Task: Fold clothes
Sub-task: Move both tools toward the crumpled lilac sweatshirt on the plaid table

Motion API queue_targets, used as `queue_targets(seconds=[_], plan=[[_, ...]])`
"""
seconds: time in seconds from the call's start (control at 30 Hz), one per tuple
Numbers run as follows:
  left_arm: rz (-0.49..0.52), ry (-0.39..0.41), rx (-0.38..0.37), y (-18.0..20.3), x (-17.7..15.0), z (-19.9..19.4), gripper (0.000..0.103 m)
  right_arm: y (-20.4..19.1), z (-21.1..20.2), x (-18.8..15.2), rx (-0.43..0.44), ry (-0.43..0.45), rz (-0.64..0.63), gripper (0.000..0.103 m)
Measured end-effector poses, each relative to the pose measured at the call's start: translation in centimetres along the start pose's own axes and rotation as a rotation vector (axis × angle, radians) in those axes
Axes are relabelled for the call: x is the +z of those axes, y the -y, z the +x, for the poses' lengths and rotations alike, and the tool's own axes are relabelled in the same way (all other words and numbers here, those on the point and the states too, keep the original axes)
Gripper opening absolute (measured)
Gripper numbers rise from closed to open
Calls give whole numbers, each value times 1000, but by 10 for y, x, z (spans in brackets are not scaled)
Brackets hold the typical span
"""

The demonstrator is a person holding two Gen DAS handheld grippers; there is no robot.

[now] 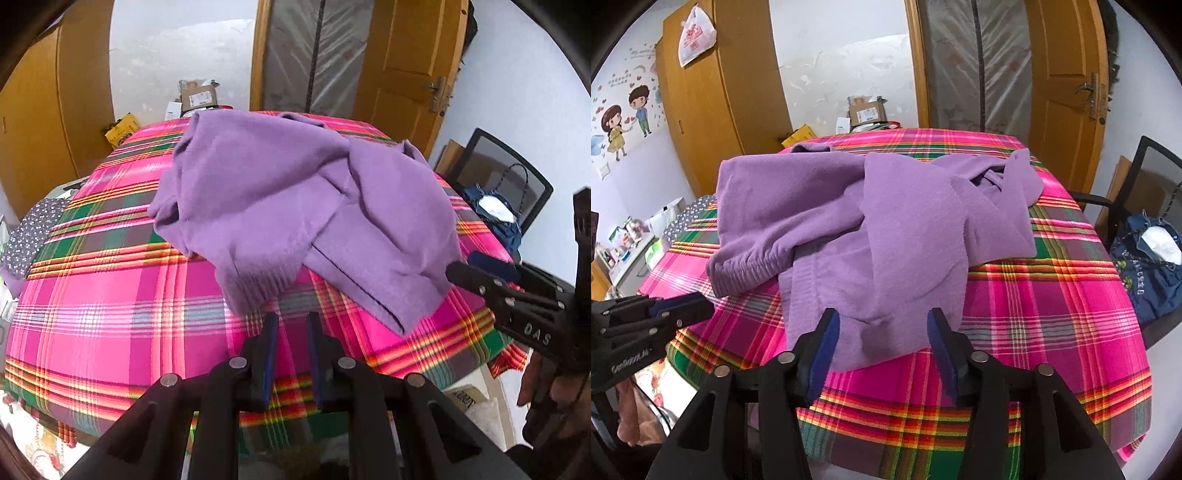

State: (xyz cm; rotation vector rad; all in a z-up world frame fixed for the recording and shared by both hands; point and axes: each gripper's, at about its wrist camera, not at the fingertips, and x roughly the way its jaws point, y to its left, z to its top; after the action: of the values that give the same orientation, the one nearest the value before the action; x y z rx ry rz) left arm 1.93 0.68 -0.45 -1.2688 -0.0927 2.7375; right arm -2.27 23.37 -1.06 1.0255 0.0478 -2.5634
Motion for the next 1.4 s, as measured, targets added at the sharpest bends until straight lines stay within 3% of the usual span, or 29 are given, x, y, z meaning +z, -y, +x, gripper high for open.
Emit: queue_targets(seconds=[0.67, 1.03, 1.4], plan=[[31, -7, -91, 0, 4, -5, 15, -10, 0, 11, -19, 2, -42, 52], [-19, 0, -47, -16, 8, -2, 15, -14, 2, 15, -8, 2, -57, 52], [-99, 51, -51, -44, 12, -7, 15, -22, 7, 28, 23, 23, -104, 52]])
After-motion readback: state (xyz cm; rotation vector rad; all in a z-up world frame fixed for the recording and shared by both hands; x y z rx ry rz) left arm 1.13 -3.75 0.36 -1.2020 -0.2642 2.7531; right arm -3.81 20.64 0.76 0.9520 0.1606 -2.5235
